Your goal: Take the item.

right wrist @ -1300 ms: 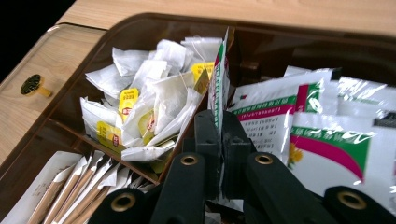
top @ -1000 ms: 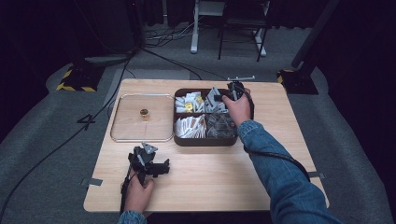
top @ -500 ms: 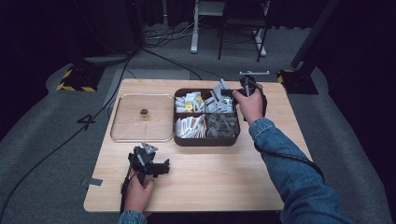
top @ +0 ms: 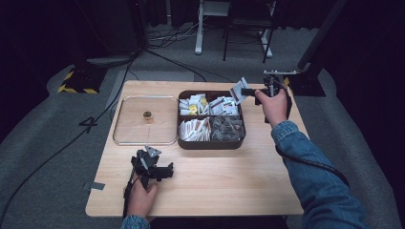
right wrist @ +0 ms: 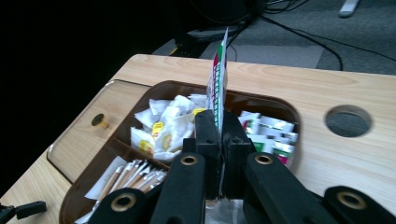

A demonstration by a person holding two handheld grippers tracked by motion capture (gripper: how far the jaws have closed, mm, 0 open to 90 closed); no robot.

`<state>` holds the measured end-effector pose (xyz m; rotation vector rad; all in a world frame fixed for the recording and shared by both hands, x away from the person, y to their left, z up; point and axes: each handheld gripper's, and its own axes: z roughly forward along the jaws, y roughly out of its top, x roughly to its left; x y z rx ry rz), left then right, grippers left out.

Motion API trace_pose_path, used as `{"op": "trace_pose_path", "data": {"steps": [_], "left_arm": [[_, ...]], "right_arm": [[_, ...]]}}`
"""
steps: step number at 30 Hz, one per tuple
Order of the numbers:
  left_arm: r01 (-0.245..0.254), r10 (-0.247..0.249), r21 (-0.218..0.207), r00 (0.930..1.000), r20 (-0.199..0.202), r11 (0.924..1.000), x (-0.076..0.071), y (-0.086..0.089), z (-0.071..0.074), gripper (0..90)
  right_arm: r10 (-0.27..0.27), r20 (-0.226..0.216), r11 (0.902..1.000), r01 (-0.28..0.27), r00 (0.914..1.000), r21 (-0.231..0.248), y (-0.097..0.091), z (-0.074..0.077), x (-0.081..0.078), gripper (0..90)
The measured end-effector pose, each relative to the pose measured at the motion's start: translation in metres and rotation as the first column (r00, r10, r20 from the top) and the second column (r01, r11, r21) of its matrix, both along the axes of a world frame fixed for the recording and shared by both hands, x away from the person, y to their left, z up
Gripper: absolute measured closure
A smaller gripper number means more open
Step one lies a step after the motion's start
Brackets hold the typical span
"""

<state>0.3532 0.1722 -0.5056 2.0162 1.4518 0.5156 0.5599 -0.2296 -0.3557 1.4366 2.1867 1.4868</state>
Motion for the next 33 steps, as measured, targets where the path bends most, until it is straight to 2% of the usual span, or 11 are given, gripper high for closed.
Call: {"op": "trace_pose_path", "data": {"steps": [11,12,18,26,33], "left_arm": [[0.000,0.000,0.002,1.0000,0.000,1.0000,0.000,0.000,0.000,0.1],[0.000,0.000,0.002,1.0000,0.000,1.0000,0.001,0.000,0.000,0.2],[0.010,-0.010,0.003,0.9999,0.000,0.9999,0.004,-0.001,0.000,0.2],[0.010,-0.010,0.003,0.9999,0.000,0.9999,0.004,-0.001,0.000,0.2],[0.010,-0.010,0.003,1.0000,0.000,0.9999,0.004,-0.001,0.000,0.2]], "right_arm": [[-0.060,-0.001,0.9982,0.060,0.9982,0.005,-0.044,0.001,-0.007,88.8],[-0.075,-0.005,0.9972,0.075,0.9971,0.003,-0.052,0.000,-0.008,88.8],[-0.115,-0.013,0.9934,0.115,0.9933,0.001,-0.071,-0.002,-0.011,88.7],[-0.166,-0.034,0.9859,0.165,0.9855,-0.029,-0.092,-0.013,-0.009,88.7],[-0.212,-0.069,0.9766,0.209,0.9748,-0.051,-0.108,-0.029,-0.005,88.5]]}}
